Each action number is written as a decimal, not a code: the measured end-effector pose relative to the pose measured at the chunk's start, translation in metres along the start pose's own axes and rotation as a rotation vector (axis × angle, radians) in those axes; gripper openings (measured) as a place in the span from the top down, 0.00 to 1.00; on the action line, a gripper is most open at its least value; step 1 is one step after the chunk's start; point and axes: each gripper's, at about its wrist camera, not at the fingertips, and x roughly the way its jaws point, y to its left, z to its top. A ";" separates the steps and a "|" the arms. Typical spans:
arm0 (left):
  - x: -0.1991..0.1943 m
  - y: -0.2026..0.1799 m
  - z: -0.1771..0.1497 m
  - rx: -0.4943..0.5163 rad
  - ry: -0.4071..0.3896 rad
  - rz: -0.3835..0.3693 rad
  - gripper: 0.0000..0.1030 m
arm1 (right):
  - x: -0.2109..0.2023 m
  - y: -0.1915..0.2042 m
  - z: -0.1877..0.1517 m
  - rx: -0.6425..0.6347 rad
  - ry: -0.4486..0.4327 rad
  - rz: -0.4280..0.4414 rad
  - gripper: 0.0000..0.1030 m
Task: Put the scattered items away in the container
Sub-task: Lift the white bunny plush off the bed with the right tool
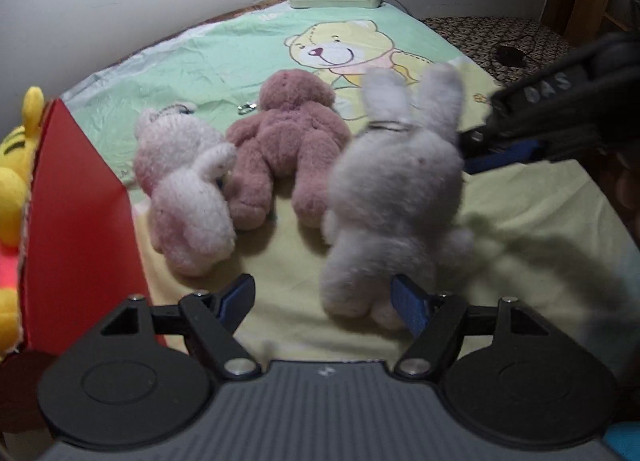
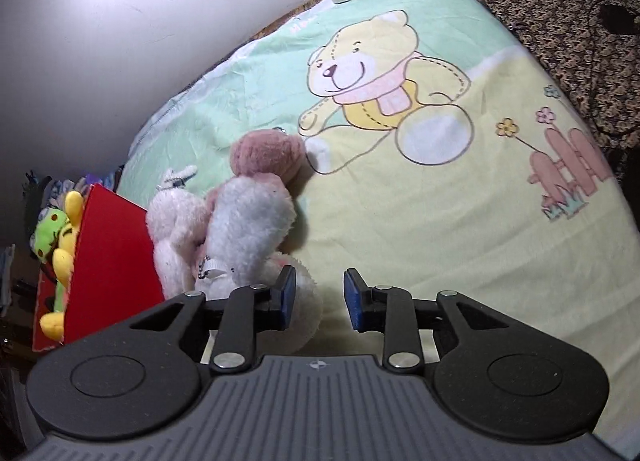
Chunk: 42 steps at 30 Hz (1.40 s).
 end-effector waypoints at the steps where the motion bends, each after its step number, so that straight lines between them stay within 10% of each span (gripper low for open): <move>1: 0.000 -0.004 -0.003 0.007 0.000 -0.012 0.20 | 0.006 0.003 0.003 0.005 -0.006 0.019 0.66; 12: -0.015 0.001 0.002 -0.018 -0.111 -0.012 0.18 | 0.005 0.010 0.004 0.009 -0.045 0.015 0.54; 18: 0.015 -0.005 0.008 -0.022 -0.042 -0.069 0.18 | -0.004 -0.016 -0.008 0.102 -0.024 -0.020 0.53; 25: 0.026 -0.007 0.011 -0.008 -0.011 -0.096 0.36 | -0.017 -0.041 -0.023 0.220 -0.012 -0.047 0.45; 42: 0.027 -0.006 0.019 -0.021 -0.024 -0.135 0.32 | 0.011 0.007 -0.024 0.058 0.032 0.029 0.41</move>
